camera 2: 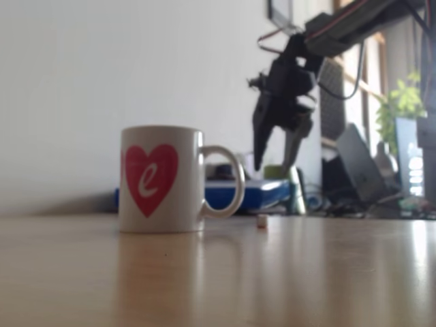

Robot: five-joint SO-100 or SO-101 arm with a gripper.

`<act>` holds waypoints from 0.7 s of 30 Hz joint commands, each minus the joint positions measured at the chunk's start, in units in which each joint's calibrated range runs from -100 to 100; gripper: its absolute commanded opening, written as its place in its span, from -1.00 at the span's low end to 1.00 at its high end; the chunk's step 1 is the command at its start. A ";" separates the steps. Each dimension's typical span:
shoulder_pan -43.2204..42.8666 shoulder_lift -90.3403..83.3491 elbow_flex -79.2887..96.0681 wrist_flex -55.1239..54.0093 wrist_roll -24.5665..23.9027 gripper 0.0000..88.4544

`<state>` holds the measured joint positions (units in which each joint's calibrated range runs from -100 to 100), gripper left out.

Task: Grab the pen and place it in the cup.

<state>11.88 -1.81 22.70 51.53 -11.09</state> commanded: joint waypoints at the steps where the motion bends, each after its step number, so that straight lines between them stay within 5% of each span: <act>1: -0.41 -0.51 -2.82 1.59 -0.84 -0.51; 21: -0.99 -1.51 -7.08 5.55 -0.94 -0.52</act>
<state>10.48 -1.81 19.33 58.05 -11.77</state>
